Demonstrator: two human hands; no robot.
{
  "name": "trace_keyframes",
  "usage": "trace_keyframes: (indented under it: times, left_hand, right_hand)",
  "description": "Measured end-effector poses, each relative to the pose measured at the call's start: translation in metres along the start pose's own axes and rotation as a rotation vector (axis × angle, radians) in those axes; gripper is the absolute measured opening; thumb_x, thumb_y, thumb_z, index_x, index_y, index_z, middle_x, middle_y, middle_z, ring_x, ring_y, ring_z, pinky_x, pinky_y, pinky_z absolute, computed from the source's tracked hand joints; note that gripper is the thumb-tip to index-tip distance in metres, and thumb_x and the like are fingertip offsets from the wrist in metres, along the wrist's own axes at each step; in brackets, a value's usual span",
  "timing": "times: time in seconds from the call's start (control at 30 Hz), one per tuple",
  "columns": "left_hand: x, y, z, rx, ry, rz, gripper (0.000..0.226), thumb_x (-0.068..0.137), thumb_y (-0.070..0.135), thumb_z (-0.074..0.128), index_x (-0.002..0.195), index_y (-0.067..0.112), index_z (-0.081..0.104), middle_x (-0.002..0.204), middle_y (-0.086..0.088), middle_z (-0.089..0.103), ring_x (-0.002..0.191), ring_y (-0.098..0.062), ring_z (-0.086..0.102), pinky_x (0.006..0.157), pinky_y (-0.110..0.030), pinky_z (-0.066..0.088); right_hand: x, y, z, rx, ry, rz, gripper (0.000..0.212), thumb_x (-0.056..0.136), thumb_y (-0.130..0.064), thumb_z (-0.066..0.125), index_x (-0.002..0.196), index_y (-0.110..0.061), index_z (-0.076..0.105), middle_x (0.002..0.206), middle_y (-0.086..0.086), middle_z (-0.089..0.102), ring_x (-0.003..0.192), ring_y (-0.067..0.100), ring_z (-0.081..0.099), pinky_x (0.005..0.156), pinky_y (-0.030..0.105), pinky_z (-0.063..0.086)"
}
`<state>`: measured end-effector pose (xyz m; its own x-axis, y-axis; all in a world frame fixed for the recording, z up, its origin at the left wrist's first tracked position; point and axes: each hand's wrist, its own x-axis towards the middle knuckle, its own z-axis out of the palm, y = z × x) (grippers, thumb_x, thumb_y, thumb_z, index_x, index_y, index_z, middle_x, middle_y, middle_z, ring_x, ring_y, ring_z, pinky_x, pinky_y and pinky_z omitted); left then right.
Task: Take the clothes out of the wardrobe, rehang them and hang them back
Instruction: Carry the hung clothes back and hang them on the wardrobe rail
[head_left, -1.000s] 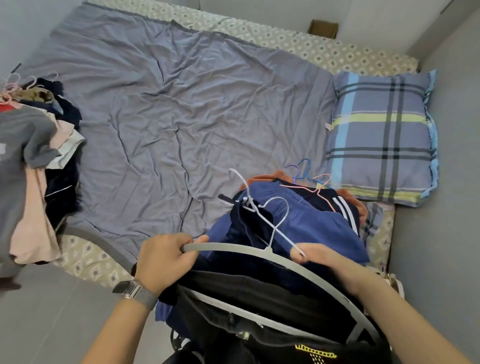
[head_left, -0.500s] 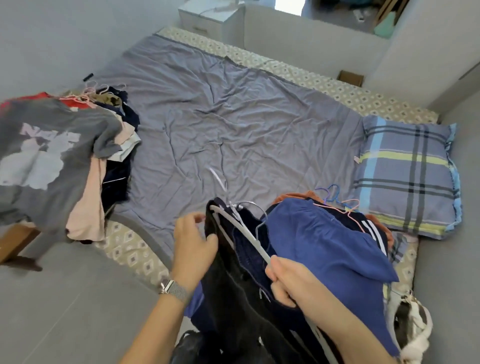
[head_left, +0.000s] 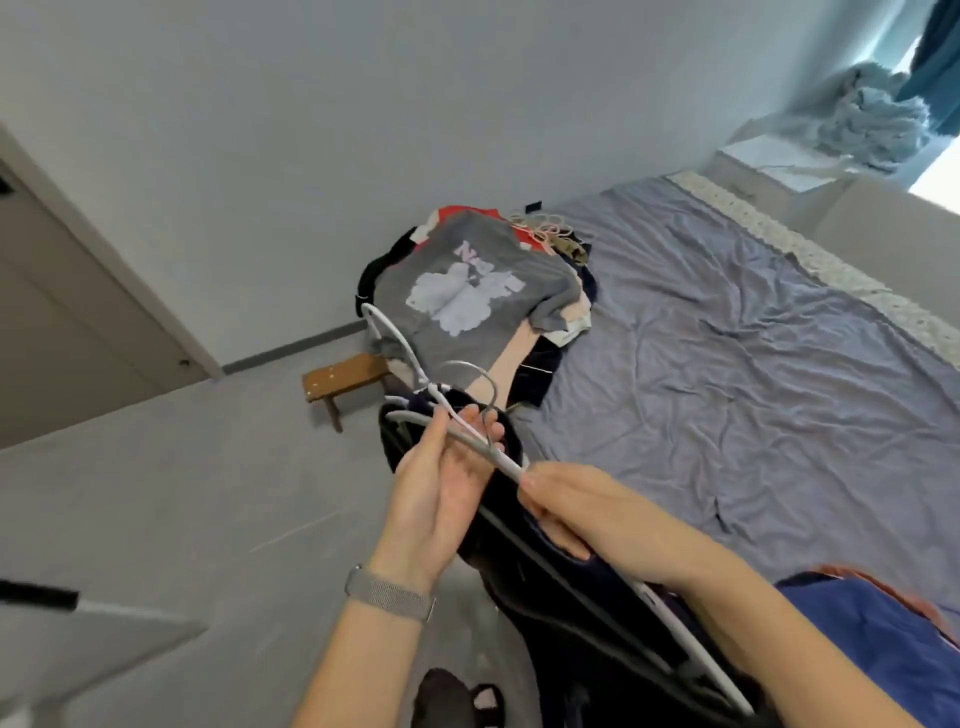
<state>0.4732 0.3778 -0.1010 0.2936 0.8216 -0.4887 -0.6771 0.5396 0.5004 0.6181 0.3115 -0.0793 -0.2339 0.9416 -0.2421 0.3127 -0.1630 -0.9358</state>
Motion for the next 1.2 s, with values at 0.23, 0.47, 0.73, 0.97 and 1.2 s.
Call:
trace_keyframes:
  times: [0.23, 0.47, 0.73, 0.97, 1.2]
  left_hand:
    - [-0.068, 0.085, -0.057, -0.103, 0.082, 0.374, 0.023, 0.093, 0.023, 0.047, 0.103, 0.008, 0.062, 0.101, -0.011, 0.072, 0.094, -0.02, 0.07, 0.074, -0.03, 0.059]
    - [-0.135, 0.1, -0.094, -0.063, 0.285, 0.638, 0.03, 0.097, 0.017, 0.043, 0.113, -0.005, 0.057, 0.107, -0.02, 0.069, 0.099, -0.026, 0.068, 0.079, -0.034, 0.058]
    - [-0.229, 0.144, -0.174, -0.254, 0.433, 0.893, 0.036, 0.099, 0.015, 0.042, 0.127, -0.008, 0.047, 0.114, -0.017, 0.067, 0.108, -0.028, 0.064, 0.085, -0.035, 0.056]
    - [-0.296, 0.195, -0.273, -0.059, 0.618, 1.008, 0.041, 0.091, 0.009, 0.053, 0.127, -0.01, 0.047, 0.112, -0.021, 0.067, 0.107, -0.027, 0.065, 0.088, -0.032, 0.054]
    - [-0.346, 0.248, -0.357, 0.175, 0.867, 1.012, 0.025, 0.1, 0.015, 0.043, 0.104, -0.004, 0.06, 0.095, -0.015, 0.069, 0.097, -0.028, 0.066, 0.087, -0.036, 0.053]
  right_hand:
    - [0.056, -0.062, 0.055, -0.142, -0.255, -0.146, 0.035, 0.096, -0.041, 0.046, 0.094, -0.013, 0.066, 0.044, -0.01, 0.046, 0.045, 0.003, 0.041, 0.055, 0.016, 0.034]
    - [0.071, -0.075, 0.115, -0.075, -0.496, -0.164, 0.042, 0.081, -0.051, 0.054, 0.058, -0.016, 0.047, 0.042, 0.002, 0.048, 0.041, 0.007, 0.035, 0.051, 0.013, 0.032]
    - [0.085, -0.126, 0.257, -0.082, -0.796, -0.205, 0.042, 0.093, -0.039, 0.055, 0.067, -0.007, 0.05, 0.042, 0.004, 0.044, 0.043, 0.013, 0.032, 0.056, 0.025, 0.032]
    - [0.09, -0.166, 0.424, -0.036, -0.841, -0.353, 0.041, 0.095, -0.027, 0.055, 0.072, 0.007, 0.055, 0.039, 0.003, 0.046, 0.036, 0.008, 0.034, 0.047, 0.018, 0.032]
    - [0.103, -0.201, 0.561, -0.096, -0.964, -0.356, 0.047, 0.094, -0.038, 0.055, 0.054, -0.014, 0.053, 0.042, 0.008, 0.049, 0.039, 0.009, 0.038, 0.051, 0.018, 0.035]
